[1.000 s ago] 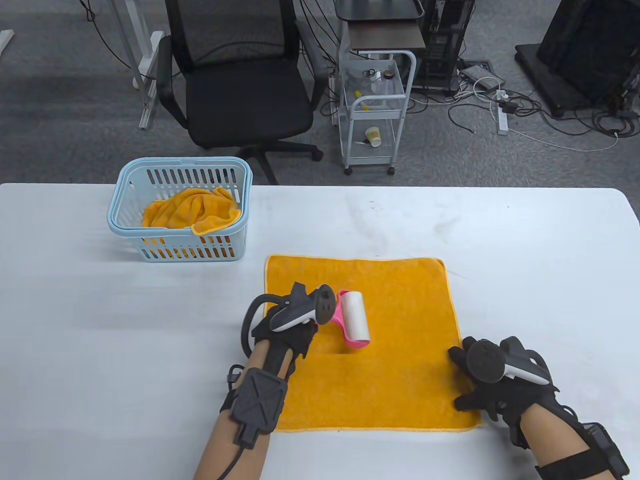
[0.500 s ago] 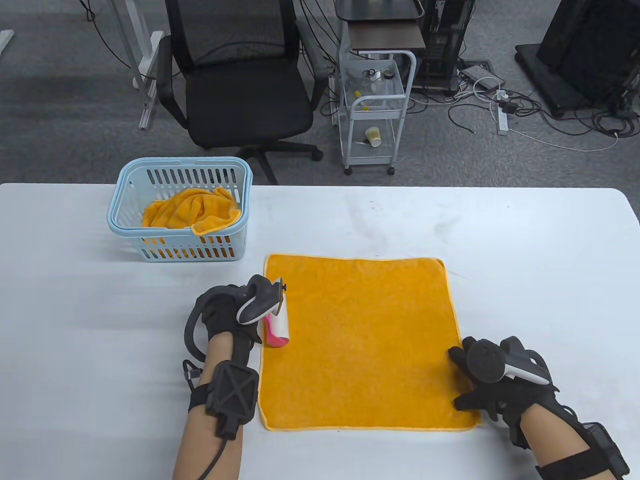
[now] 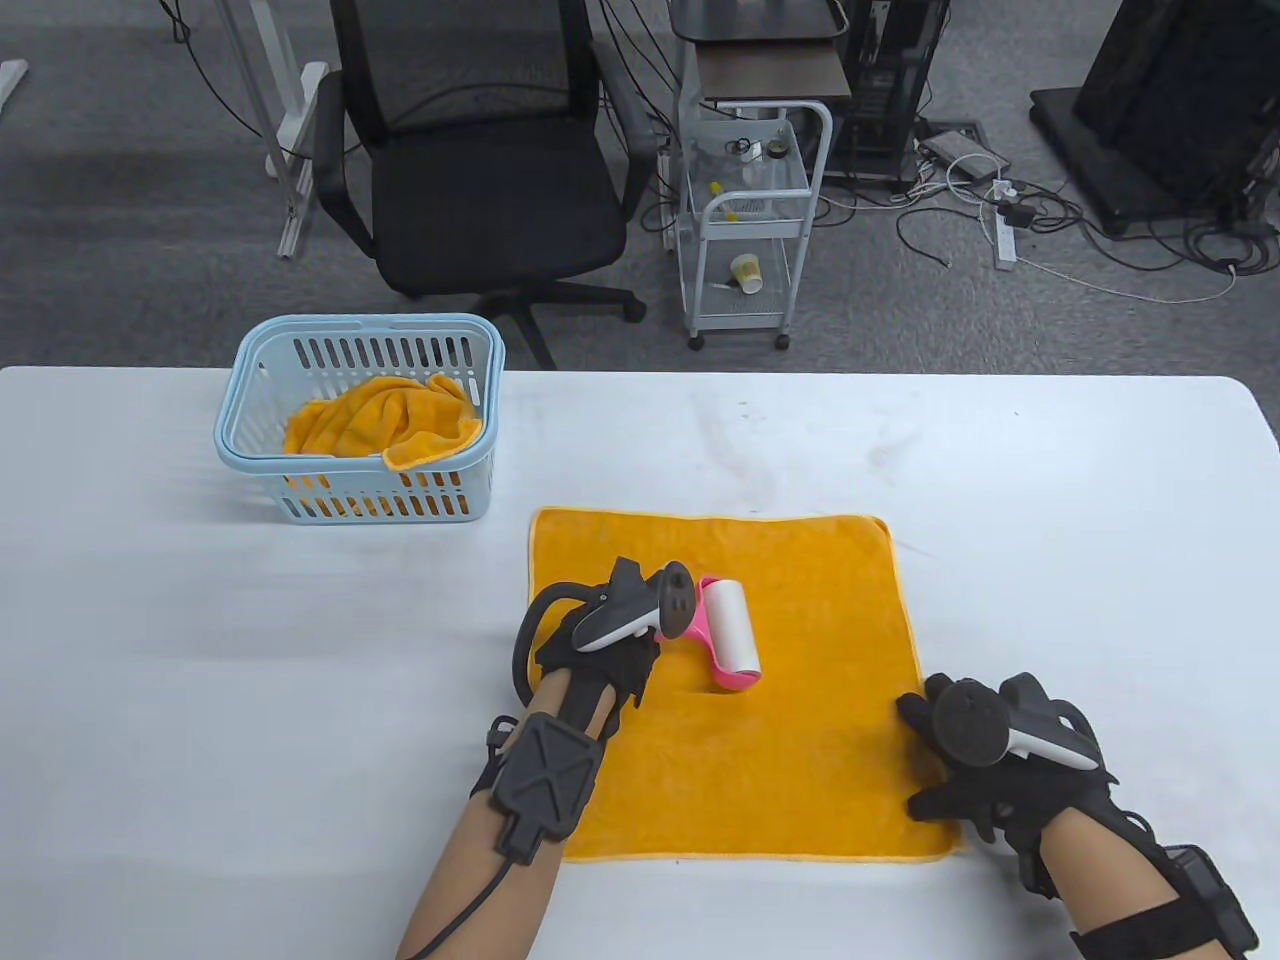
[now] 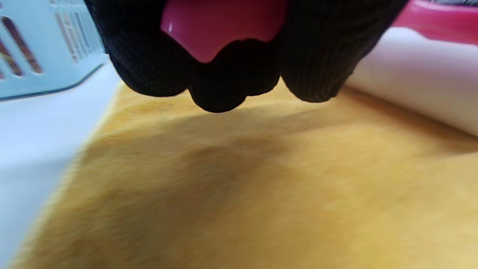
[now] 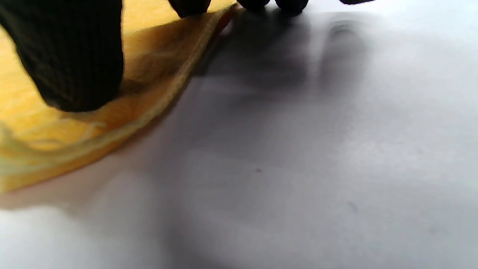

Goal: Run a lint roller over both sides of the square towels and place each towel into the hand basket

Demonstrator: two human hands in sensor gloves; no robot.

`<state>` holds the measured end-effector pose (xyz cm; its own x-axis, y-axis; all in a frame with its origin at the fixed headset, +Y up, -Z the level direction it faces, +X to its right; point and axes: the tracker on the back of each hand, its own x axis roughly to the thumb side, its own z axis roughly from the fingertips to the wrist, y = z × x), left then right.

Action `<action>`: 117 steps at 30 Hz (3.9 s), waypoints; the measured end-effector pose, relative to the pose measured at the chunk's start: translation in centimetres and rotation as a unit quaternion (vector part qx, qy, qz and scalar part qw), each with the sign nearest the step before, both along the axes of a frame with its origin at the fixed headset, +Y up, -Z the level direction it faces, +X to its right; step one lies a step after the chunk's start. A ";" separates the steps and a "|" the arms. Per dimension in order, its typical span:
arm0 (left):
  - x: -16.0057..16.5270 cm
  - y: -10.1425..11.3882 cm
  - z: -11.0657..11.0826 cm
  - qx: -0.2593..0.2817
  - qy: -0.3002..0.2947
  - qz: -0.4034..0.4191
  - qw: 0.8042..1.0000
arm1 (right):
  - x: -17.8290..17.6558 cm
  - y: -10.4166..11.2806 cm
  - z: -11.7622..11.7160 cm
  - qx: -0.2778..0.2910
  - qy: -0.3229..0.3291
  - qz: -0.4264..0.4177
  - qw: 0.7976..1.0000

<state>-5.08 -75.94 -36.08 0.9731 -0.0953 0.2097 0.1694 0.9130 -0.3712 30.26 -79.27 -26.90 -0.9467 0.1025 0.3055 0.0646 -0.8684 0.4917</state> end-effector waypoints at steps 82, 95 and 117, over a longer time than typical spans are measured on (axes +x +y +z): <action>-13.0 -0.5 9.9 -0.030 0.040 -0.012 0.999 | 0.0 0.0 0.2 0.003 -0.010 0.004 1.000; -19.9 0.3 9.3 0.072 0.204 0.222 0.951 | -0.2 0.0 0.1 0.003 -0.008 0.012 1.000; -24.5 -2.8 9.2 0.067 0.384 0.131 0.912 | -0.2 0.1 0.1 0.009 -0.006 0.011 1.000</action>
<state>-29.57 -78.76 -26.85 0.8215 0.1874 -0.5386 -0.3237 0.9308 -0.1699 30.03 -79.12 -26.85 -0.9525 0.0753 0.2951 0.0784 -0.8757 0.4764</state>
